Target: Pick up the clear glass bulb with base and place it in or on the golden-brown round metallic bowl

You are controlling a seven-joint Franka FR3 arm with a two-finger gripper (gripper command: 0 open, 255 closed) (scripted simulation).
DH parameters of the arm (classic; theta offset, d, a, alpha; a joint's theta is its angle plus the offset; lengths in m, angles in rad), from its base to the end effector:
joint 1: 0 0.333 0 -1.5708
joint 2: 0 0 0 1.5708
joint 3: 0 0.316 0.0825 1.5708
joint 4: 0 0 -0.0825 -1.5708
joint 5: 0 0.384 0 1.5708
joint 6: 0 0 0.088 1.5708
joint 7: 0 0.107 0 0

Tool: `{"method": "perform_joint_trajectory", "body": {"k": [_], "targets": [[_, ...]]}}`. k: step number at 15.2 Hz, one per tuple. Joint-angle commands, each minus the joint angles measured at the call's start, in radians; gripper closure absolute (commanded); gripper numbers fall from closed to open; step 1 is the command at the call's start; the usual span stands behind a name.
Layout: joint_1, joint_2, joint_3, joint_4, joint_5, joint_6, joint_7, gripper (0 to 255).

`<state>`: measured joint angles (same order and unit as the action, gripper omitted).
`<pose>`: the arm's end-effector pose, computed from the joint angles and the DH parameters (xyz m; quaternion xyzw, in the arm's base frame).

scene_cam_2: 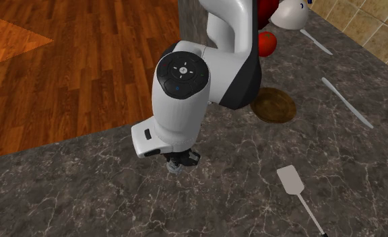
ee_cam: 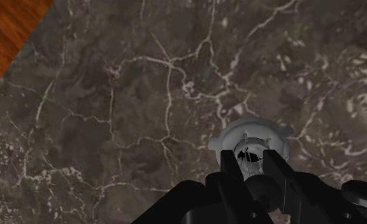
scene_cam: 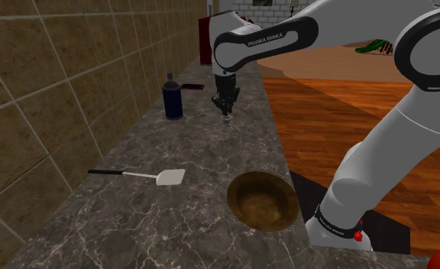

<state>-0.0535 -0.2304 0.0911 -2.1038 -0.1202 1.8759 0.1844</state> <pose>0.4878 0.0119 0.5172 0.9961 -0.0564 0.0080 0.0672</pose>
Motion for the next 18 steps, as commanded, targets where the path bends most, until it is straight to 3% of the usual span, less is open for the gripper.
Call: {"method": "perform_joint_trajectory", "body": {"k": [1,18], "targets": [[0.000,-0.002,0.000,0.019,0.001,-0.021,-0.003,255],[0.000,0.010,0.002,0.260,0.005,-0.248,-0.028,255]]}}
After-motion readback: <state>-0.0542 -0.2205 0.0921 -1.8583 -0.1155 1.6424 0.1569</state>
